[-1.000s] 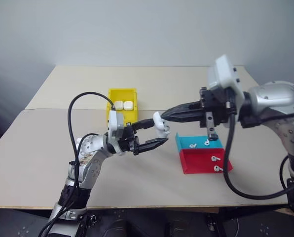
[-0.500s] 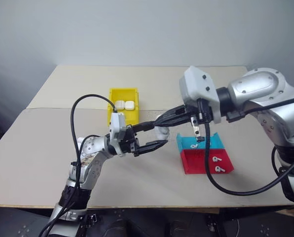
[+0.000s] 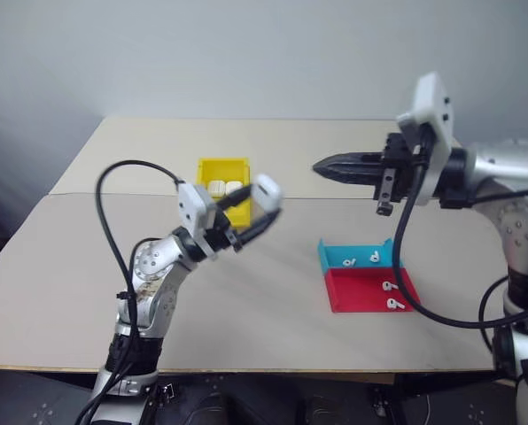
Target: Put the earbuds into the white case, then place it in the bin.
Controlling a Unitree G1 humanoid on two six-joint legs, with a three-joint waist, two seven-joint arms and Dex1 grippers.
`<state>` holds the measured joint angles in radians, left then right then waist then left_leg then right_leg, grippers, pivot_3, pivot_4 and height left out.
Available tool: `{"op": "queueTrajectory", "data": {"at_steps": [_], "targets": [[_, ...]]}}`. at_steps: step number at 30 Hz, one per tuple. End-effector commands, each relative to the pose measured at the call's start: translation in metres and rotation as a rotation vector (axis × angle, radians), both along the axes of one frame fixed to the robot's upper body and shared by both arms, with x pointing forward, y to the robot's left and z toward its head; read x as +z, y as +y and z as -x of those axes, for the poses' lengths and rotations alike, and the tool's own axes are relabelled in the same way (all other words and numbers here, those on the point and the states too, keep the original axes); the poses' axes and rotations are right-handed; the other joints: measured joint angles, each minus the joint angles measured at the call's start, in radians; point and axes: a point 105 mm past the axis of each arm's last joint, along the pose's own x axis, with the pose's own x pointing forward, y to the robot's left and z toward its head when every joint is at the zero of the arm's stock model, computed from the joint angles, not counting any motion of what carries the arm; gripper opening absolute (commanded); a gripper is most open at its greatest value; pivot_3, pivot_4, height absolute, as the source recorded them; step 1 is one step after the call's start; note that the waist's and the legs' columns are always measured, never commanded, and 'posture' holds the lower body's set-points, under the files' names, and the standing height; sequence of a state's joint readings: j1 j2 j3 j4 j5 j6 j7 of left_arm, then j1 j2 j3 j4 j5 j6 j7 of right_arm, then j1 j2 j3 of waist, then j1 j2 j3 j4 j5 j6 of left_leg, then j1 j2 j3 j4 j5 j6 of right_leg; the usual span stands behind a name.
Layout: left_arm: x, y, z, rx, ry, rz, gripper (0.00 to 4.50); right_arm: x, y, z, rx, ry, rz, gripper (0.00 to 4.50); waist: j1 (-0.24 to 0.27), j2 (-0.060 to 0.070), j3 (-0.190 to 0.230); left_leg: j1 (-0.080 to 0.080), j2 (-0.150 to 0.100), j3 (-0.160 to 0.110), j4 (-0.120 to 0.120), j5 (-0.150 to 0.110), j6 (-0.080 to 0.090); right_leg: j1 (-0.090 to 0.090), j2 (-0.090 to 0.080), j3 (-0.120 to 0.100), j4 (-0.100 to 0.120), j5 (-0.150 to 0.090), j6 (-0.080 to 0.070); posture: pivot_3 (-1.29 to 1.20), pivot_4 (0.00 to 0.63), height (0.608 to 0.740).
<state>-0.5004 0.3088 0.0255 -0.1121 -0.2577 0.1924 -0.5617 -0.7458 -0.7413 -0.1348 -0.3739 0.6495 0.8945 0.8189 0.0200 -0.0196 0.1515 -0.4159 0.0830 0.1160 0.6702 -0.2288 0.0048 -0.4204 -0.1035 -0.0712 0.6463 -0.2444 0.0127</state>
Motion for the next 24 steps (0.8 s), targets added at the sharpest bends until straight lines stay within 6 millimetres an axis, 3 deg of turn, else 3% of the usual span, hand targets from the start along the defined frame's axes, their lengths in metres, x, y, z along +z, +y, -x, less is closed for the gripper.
{"op": "queueTrajectory", "data": {"at_steps": [1, 6, 10, 13, 15, 16, 21, 24], "targets": [[0.007, 0.026, -0.041, 0.309, 0.060, -0.017, 2.76, -0.002, 0.005, 0.010, -0.038, -0.029, -0.066, 0.04, 0.000, 0.000, 0.000, 0.000, 0.000, 0.000, 0.000, 0.000, 0.000, -0.001, 0.000, 0.000, 0.000, 0.000, 0.000, 0.00, 0.150, 0.740], [0.001, 0.028, -0.086, 0.496, 0.184, -0.030, 2.76, -0.007, 0.013, 0.010, -0.067, -0.010, -0.117, 0.04, -0.002, 0.000, 0.000, -0.001, -0.001, 0.000, -0.001, 0.000, 0.000, -0.001, 0.000, 0.000, 0.000, 0.000, 0.000, 0.00, 0.150, 0.740], [-0.007, 0.021, -0.106, 0.518, 0.210, -0.085, 2.76, -0.007, 0.016, 0.009, -0.078, -0.003, -0.119, 0.04, -0.006, -0.001, 0.000, -0.002, -0.001, 0.001, -0.001, 0.000, 0.000, -0.002, 0.000, 0.000, -0.002, 0.000, 0.001, 0.00, 0.150, 0.740], [-0.019, 0.025, -0.115, 0.570, 0.278, -0.151, 3.78, -0.009, 0.015, 0.007, -0.088, -0.001, -0.111, 0.00, -0.009, -0.001, 0.001, -0.002, -0.001, 0.001, -0.001, 0.000, 0.000, -0.002, 0.000, 0.000, -0.001, 0.000, 0.001, 0.00, 0.150, 0.740], [-0.015, 0.028, -0.113, 0.555, 0.243, -0.157, 4.42, -0.012, 0.013, 0.007, -0.100, -0.004, -0.090, 0.00, -0.011, -0.001, 0.001, -0.002, -0.001, 0.001, -0.001, 0.000, 0.000, -0.002, 0.000, 0.000, -0.001, 0.000, 0.001, 0.00, 0.150, 0.740], [-0.009, 0.030, -0.110, 0.543, 0.211, -0.148, 4.49, -0.014, 0.012, 0.007, -0.105, -0.002, -0.082, 0.00, -0.011, -0.001, 0.001, -0.002, -0.001, 0.001, -0.001, 0.000, 0.000, -0.003, 0.000, 0.000, -0.001, 0.000, 0.001, 0.00, 0.150, 0.740], [0.020, 0.043, -0.074, 0.401, 0.127, -0.120, 4.49, -0.025, -0.002, 0.010, -0.133, 0.023, -0.017, 0.00, -0.015, -0.002, 0.001, -0.004, -0.001, 0.002, -0.002, 0.000, 0.000, -0.004, 0.000, 0.000, -0.001, 0.000, 0.001, 0.00, 0.150, 0.740], [0.035, 0.052, -0.036, 0.256, 0.123, -0.116, 4.49, -0.032, -0.010, 0.013, -0.134, 0.044, 0.027, 0.00, -0.016, -0.002, 0.001, -0.004, 0.000, 0.001, -0.001, 0.001, -0.001, -0.004, -0.001, 0.001, 0.000, 0.000, 0.001, 0.00, 0.150, 0.740]]}}
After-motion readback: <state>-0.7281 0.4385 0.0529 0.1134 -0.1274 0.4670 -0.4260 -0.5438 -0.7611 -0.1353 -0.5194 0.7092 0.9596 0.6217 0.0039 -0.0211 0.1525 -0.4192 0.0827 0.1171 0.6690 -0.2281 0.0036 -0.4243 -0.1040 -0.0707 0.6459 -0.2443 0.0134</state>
